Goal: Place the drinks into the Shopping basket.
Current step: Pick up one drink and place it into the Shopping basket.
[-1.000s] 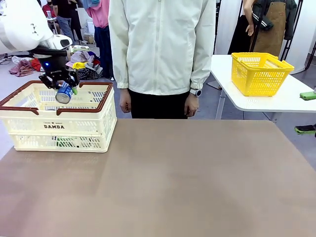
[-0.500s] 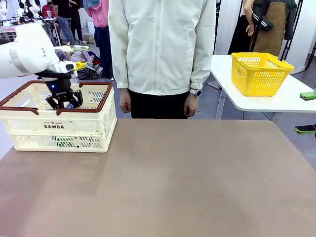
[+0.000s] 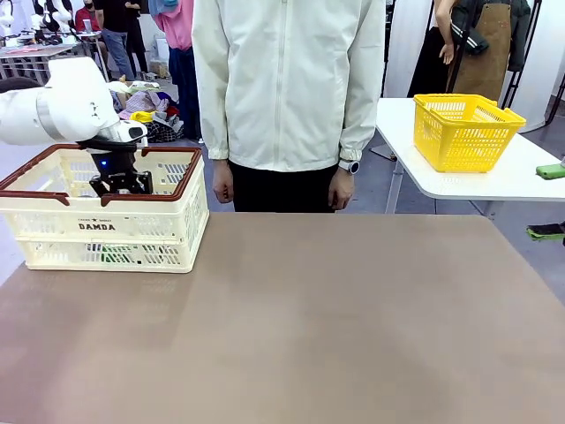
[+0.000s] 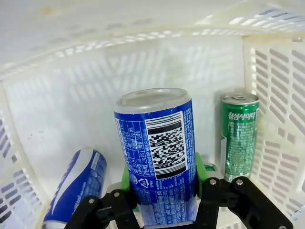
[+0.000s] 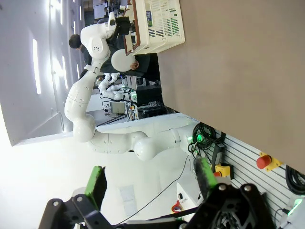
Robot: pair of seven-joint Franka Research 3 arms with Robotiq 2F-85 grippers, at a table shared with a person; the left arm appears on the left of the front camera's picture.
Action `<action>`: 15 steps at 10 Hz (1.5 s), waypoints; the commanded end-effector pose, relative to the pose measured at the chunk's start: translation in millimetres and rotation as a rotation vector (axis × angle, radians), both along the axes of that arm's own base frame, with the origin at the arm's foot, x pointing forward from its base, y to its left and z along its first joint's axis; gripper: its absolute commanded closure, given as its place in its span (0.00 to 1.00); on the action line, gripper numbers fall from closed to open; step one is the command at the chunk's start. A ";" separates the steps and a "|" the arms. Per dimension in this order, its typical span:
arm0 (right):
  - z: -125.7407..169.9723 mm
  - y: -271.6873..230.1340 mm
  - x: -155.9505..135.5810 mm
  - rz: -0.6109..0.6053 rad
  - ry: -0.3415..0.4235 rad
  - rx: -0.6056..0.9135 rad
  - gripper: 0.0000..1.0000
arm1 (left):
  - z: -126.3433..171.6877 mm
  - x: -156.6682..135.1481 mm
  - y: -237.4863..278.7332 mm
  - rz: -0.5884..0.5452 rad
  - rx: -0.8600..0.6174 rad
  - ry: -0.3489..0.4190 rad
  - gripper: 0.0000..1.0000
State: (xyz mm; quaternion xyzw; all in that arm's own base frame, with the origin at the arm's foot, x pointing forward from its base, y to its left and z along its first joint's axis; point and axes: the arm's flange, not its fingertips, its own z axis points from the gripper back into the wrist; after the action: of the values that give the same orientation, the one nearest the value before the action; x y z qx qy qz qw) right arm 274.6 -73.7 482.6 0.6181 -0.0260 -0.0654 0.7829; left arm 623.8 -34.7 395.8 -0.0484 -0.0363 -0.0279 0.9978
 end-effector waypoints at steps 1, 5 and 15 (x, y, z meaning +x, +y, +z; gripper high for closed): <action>4.5 -0.8 0.4 0.005 0.001 0.009 0.00 | 6.9 2.0 0.8 0.024 0.018 -0.025 1.00; 4.5 -0.8 0.4 0.005 0.001 0.009 0.00 | 7.2 4.2 -1.0 0.019 0.032 -0.017 1.00; 4.5 -0.8 0.4 0.005 0.001 0.009 0.00 | 17.6 -3.3 6.6 0.006 0.006 -0.045 0.00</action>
State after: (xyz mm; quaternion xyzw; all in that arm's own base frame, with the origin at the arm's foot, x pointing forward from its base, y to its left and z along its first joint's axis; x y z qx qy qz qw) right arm 274.6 -73.7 482.6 0.6181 -0.0260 -0.0654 0.7829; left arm 625.1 -31.8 409.7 -0.0429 -0.0503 -0.0264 0.9975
